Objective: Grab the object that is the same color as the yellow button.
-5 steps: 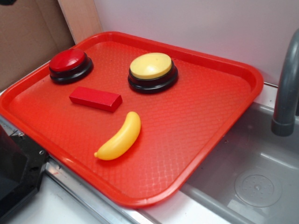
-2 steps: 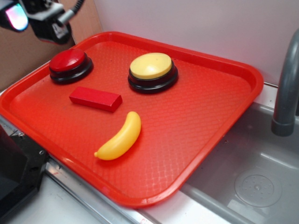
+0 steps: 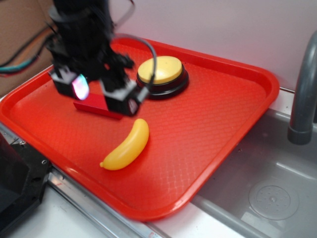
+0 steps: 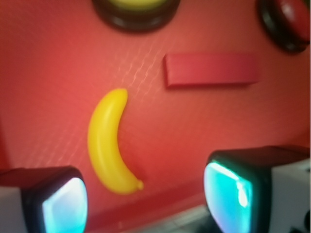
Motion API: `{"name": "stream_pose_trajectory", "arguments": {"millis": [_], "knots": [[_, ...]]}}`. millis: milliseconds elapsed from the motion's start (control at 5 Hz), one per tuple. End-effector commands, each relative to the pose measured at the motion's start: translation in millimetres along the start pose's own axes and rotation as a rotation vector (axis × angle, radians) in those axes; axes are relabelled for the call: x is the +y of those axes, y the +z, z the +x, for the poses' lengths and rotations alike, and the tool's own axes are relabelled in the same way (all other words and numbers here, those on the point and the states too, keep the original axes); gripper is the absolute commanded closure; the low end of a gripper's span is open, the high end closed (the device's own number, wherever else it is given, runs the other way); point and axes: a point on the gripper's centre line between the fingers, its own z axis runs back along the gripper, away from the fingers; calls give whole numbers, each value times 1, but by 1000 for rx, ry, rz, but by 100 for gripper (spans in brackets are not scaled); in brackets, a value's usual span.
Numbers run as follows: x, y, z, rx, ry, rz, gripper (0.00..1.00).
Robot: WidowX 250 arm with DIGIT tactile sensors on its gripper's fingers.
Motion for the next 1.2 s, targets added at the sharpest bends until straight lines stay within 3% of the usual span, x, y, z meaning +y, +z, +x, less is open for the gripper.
{"name": "stream_pose_trajectory", "arguments": {"millis": [0,200,400,600,1000], "knots": [[-24,-46,3,-30,8,-53,0],[-24,-55,1,-24,-5,-71,0],[-22,-58,2,-8,17,-85,100],[-18,-50,5,-34,26,-60,100],[15,25,35,-67,-57,-7,100]]}}
